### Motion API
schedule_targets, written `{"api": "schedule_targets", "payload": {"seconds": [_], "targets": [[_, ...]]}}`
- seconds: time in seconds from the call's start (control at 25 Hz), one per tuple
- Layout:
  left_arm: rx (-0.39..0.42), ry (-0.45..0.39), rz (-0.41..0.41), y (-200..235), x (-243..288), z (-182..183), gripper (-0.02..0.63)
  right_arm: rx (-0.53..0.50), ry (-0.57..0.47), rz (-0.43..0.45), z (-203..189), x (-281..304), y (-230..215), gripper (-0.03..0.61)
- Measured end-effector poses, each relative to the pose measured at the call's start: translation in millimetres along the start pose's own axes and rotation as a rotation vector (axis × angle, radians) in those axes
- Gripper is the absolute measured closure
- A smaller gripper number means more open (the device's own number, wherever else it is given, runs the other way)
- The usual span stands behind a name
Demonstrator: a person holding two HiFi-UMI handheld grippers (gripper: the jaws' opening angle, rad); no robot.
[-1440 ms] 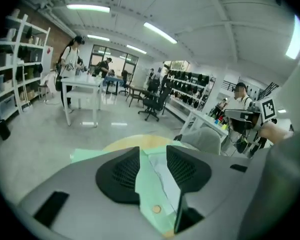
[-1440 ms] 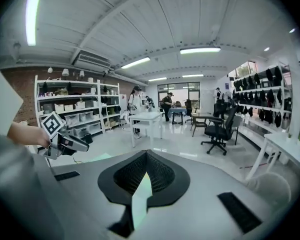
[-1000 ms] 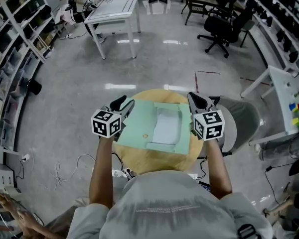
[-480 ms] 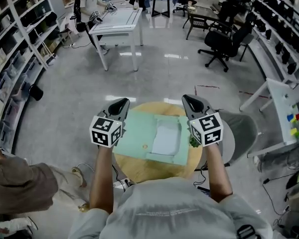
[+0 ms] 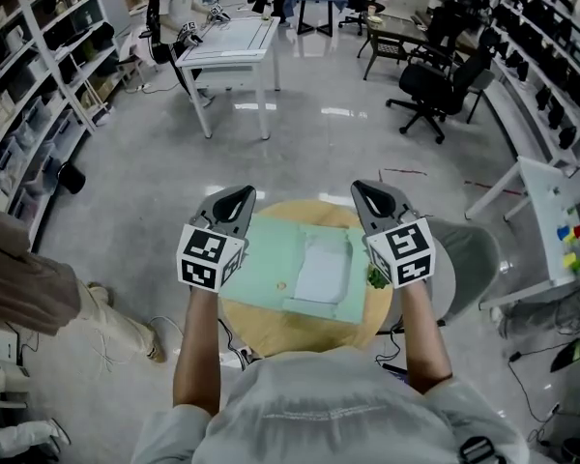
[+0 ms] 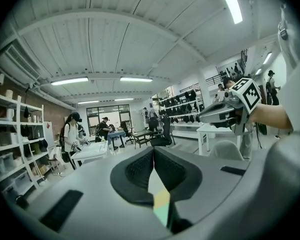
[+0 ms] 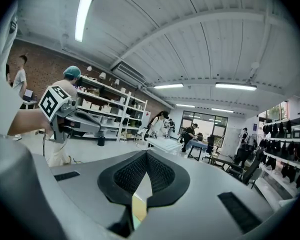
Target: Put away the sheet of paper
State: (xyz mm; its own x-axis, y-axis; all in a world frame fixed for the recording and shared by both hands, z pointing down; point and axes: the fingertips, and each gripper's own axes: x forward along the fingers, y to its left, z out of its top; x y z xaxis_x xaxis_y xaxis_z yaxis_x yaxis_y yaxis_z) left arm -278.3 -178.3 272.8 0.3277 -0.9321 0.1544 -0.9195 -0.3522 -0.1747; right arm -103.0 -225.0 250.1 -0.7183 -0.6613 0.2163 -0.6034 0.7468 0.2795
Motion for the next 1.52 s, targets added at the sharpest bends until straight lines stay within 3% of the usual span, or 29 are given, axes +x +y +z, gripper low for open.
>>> {"api": "schedule_targets", "payload": {"seconds": [0.12, 0.44, 1.52], "targets": [[0.036, 0.002, 0.008, 0, -1, 5, 0.594, 0.001, -0.011, 0.009, 6, -1, 1, 0.549], [0.044, -0.003, 0.003, -3, -3, 9, 0.594, 0.002, -0.01, 0.034, 8, -1, 7, 0.549], [-0.025, -0.008, -0.002, 5, -3, 4, 0.594, 0.004, 0.02, 0.036, -8, 0, -1, 0.549]]}}
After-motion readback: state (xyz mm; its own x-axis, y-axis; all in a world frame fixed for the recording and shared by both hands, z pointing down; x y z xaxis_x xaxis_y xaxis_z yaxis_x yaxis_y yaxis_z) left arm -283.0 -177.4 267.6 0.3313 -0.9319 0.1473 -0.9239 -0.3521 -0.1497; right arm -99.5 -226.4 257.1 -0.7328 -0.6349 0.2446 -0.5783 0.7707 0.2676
